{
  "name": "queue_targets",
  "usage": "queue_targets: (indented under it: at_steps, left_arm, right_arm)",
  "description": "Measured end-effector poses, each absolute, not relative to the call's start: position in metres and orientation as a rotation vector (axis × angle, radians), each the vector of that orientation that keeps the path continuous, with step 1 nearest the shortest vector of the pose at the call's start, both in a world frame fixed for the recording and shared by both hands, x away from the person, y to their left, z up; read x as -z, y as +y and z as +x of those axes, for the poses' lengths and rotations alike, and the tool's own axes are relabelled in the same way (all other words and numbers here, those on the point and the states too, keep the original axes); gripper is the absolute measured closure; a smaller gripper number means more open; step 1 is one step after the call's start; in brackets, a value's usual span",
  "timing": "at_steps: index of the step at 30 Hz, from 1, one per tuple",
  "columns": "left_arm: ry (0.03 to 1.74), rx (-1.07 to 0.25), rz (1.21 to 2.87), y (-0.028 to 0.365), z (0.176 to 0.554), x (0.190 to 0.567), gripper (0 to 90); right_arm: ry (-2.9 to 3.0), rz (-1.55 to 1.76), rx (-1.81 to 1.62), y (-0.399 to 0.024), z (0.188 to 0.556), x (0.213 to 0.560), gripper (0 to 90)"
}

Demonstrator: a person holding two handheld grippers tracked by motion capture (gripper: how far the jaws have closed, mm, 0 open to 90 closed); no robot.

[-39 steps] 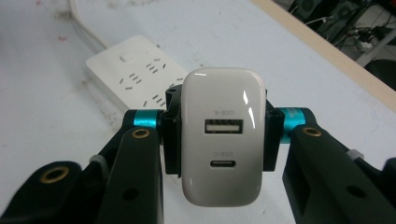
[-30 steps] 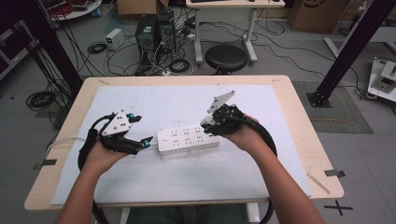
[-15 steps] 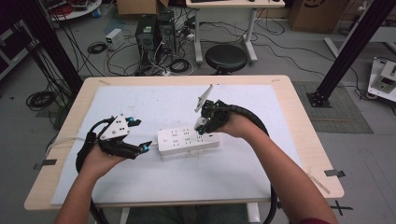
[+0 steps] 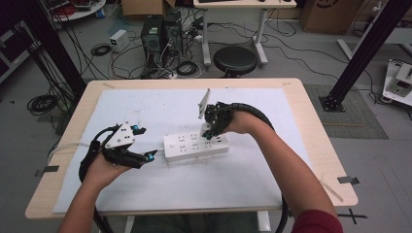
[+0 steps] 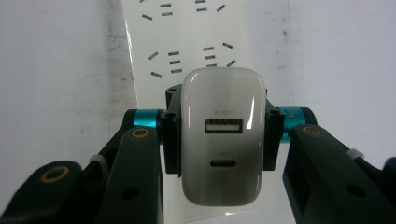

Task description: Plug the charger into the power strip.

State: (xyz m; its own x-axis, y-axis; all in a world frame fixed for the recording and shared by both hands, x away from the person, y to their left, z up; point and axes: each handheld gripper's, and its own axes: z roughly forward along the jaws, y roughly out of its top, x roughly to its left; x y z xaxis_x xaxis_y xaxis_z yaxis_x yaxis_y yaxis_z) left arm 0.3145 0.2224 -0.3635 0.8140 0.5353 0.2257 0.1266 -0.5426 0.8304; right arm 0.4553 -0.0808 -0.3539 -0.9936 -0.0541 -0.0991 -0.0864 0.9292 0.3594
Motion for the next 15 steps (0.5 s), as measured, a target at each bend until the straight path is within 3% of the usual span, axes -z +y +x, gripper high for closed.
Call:
queue_targets:
  at_steps: [15]
  left_arm:
    - [0.512,-0.591,2.104,0.228,0.313,0.365,19.8]
  right_arm:
    - [3.055,-0.29,-0.468,-0.069,0.471,0.354,63.1]
